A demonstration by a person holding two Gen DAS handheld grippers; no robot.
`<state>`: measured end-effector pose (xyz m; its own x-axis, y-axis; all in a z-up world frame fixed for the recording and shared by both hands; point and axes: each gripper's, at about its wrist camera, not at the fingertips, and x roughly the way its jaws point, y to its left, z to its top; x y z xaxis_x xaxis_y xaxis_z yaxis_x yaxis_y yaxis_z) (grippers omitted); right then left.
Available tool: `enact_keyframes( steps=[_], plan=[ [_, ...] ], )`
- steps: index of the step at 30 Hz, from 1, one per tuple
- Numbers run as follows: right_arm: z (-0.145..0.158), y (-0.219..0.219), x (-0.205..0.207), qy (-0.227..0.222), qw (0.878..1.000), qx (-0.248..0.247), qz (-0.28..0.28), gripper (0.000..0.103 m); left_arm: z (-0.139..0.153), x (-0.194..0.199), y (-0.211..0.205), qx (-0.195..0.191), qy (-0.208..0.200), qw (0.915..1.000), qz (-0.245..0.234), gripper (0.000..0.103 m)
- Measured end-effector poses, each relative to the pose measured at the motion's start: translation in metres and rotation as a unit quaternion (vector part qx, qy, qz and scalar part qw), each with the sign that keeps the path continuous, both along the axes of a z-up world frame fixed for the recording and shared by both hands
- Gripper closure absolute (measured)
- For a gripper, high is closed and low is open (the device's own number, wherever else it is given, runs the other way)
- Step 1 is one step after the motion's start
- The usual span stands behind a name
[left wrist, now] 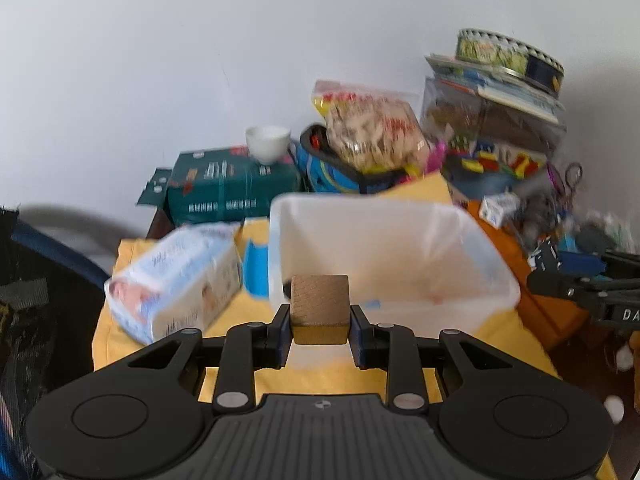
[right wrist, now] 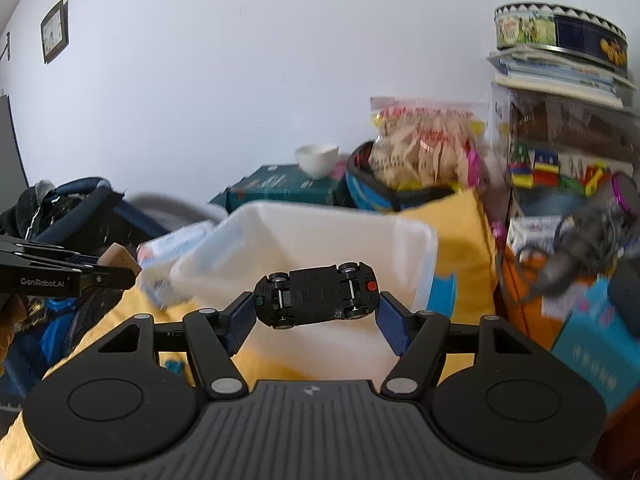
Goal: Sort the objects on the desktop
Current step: 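Drop the wooden cube and black car into the white bin, then grasp the blue disc with left tool while right grasps the red block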
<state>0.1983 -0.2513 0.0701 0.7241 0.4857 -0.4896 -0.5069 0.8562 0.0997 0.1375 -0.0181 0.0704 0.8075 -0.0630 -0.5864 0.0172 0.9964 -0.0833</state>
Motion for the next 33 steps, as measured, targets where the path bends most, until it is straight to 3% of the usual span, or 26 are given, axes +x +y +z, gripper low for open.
enact_keyframes(
  steps=[9,10,11,12,13,16,20,24,31,33],
  plan=[
    [0.002,0.017,0.051,0.03,0.999,-0.018,0.004,0.034,0.026,0.061,-0.009,0.004,-0.009,0.9999,-0.012,0.07],
    [0.002,0.02,0.058,0.03,0.999,-0.023,0.003,0.033,0.028,0.069,-0.011,0.008,-0.011,0.9999,-0.008,0.065],
    [0.002,0.023,0.063,0.026,0.999,-0.028,0.002,0.033,0.029,0.076,-0.012,0.011,-0.011,0.9999,-0.006,0.048],
    [0.002,0.026,0.071,0.023,0.999,-0.036,-0.003,0.022,0.028,0.084,-0.014,0.015,-0.006,0.9999,-0.003,0.026],
    [0.001,0.028,0.078,0.022,0.999,-0.046,-0.013,0.008,0.024,0.091,-0.015,0.02,0.001,0.9998,0.002,0.023],
    [-0.006,0.028,0.089,0.033,0.998,-0.054,-0.022,0.011,0.013,0.1,-0.017,0.041,0.033,0.9986,0.011,0.025],
    [-0.009,0.014,0.071,0.038,0.999,-0.027,-0.022,0.012,0.006,0.072,-0.011,0.03,0.012,0.9995,-0.003,0.025],
    [-0.016,0.004,0.034,0.03,0.999,-0.021,-0.01,0.012,-0.01,0.038,-0.001,0.02,0.016,0.9997,-0.005,0.025],
    [-0.057,0.0,-0.029,0.061,0.997,-0.05,0.007,0.012,-0.079,-0.02,-0.006,0.008,0.073,0.9972,-0.014,0.025],
    [-0.07,0.002,-0.042,0.076,0.995,-0.058,0.011,0.012,-0.102,-0.029,-0.016,0.032,0.092,0.995,-0.023,0.039]
  ],
)
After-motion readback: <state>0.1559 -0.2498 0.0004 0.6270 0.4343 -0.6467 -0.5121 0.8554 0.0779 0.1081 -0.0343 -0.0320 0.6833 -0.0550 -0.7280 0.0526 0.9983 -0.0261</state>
